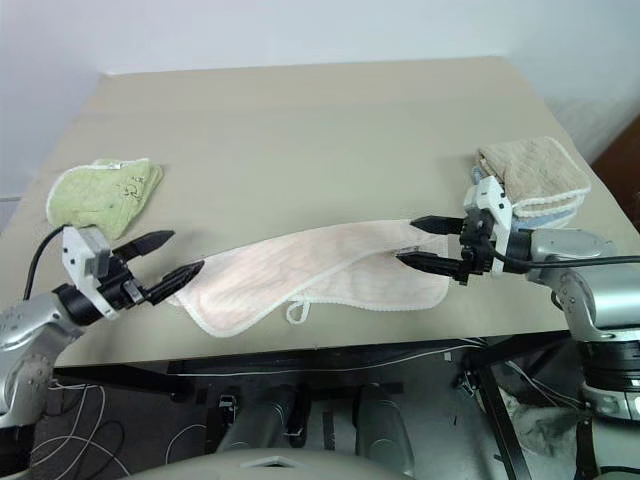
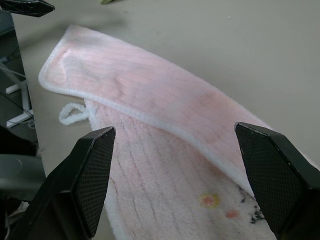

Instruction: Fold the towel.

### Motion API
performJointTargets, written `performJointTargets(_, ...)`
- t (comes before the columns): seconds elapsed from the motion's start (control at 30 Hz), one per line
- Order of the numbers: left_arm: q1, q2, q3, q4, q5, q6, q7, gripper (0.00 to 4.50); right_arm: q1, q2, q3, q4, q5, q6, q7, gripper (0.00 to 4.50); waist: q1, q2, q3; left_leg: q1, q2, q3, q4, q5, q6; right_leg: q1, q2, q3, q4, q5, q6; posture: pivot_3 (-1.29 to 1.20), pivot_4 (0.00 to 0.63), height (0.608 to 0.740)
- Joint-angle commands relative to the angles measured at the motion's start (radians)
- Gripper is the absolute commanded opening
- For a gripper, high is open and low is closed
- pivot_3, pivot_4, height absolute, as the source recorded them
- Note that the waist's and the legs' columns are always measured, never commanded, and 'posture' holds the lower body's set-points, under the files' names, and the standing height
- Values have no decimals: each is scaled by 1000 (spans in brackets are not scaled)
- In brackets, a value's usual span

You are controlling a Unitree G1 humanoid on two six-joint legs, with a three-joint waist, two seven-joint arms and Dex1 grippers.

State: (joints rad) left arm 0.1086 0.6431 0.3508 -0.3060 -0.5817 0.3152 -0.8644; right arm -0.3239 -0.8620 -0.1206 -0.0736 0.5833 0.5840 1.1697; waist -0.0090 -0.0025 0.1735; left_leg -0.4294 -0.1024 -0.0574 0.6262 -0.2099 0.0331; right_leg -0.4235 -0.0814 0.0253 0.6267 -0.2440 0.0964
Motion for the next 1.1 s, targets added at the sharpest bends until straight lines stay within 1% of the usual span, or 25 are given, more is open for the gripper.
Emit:
performJointTargets(0.03,-2,16,27,-56,-12,-10,4,4500,-32,22,1,-3,-5,-28,-7,4025,2,0,0,0,0,0,0,0,0,0,0,0,0,0,0,0,150,740)
performJointTargets(0.1,4,23,-12,-56,31,-40,-14,4500,-29,38,6,6,-26,-38,-31,4025,2,0,0,0,0,0,0,0,0,1,0,0,0,0,0,0,150,740)
performJointTargets(0.2,-41,3,-15,-66,-12,-11,16,4500,-25,50,-13,9,-26,-34,-58,4025,3,0,0,0,0,0,0,0,0,1,0,0,-1,0,0,0,150,740)
performJointTargets(0.3,-95,-1,3,-47,-39,8,36,4500,-42,53,-24,51,-59,-70,-91,4025,6,0,0,0,0,0,0,0,0,0,0,-1,-1,0,0,0,150,740)
performJointTargets(0.47,-105,12,-19,-24,-9,-12,14,4500,-88,15,22,159,-214,-195,-135,4025,3,0,0,0,0,1,0,0,0,0,0,0,-1,0,0,0,150,740)
performJointTargets(0.6,-116,-7,-46,-13,0,-25,15,4500,-125,-36,8,242,-253,-251,-97,4025,2,0,0,0,0,1,0,0,0,0,0,-1,-1,0,0,0,150,740)
performJointTargets(0.77,-101,-22,-71,11,34,-70,1,4500,-155,-89,65,361,-377,-374,-90,4025,1,0,0,0,0,1,0,0,0,0,0,-1,-1,0,0,0,150,740)
performJointTargets(0.93,-77,-34,-81,10,53,-95,-1,4500,-205,-90,83,435,-415,-435,-64,4025,-3,1,0,0,0,1,0,0,0,0,0,0,-1,0,0,0,150,740)
performJointTargets(1.1,-81,-33,-76,17,55,-100,0,4500,-246,-67,114,508,-473,-507,-87,4025,-2,1,0,0,0,1,1,0,0,0,1,0,1,0,0,0,150,740)
